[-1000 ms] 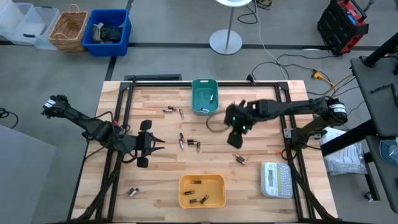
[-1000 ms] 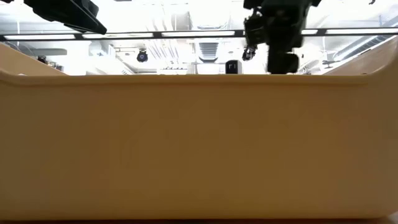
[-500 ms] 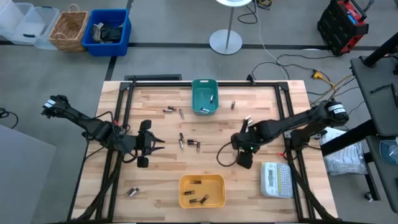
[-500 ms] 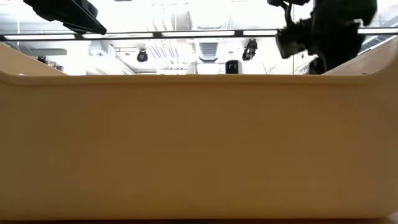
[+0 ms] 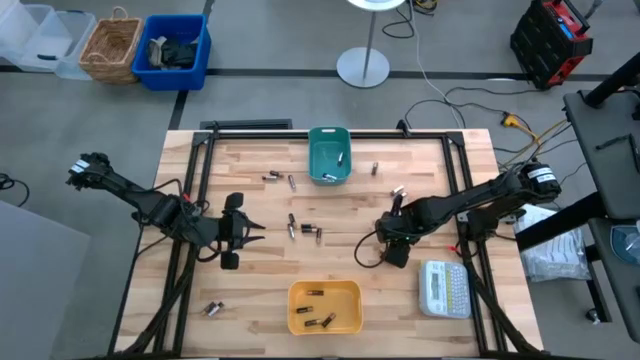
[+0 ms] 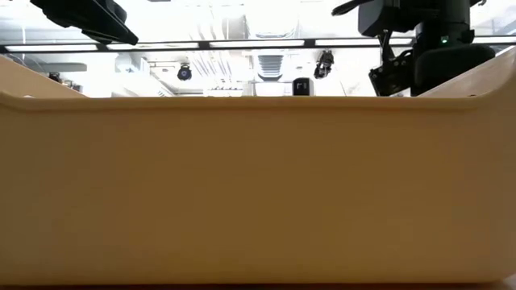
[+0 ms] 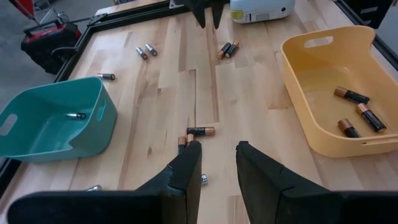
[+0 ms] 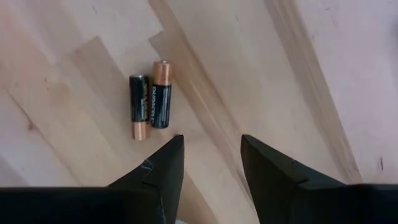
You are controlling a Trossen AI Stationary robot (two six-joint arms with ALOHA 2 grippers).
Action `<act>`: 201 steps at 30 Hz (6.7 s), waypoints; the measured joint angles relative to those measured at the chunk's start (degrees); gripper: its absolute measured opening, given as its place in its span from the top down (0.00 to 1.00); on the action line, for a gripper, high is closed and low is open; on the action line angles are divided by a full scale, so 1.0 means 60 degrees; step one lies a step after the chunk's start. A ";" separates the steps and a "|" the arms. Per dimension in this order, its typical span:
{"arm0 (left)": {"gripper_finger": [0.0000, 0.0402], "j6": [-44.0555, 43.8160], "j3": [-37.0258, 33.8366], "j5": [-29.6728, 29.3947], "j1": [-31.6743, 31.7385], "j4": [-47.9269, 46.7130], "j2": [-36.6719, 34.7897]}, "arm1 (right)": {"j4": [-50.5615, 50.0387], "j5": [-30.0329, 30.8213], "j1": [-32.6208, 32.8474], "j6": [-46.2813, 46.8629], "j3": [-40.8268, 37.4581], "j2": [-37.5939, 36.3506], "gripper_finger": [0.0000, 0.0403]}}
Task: Sort batteries
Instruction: Put the silver battery into the light green bin
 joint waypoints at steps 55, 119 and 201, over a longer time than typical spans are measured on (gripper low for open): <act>0.81 0.3240 -0.0007 0.5912 0.9829 -0.0899 0.2976 | 0.2465 0.2488 -0.1134 -0.4360 0.1450 0.0000 0.93; 0.61 0.6070 0.0598 0.4371 1.0805 0.0445 0.7017 | 0.3714 0.2477 -0.1134 -0.4368 0.0648 0.0000 0.93; 0.71 0.5552 0.0579 0.4375 1.0816 0.0208 0.7131 | 0.4153 0.2481 -0.1133 -0.4524 0.0648 0.0000 0.93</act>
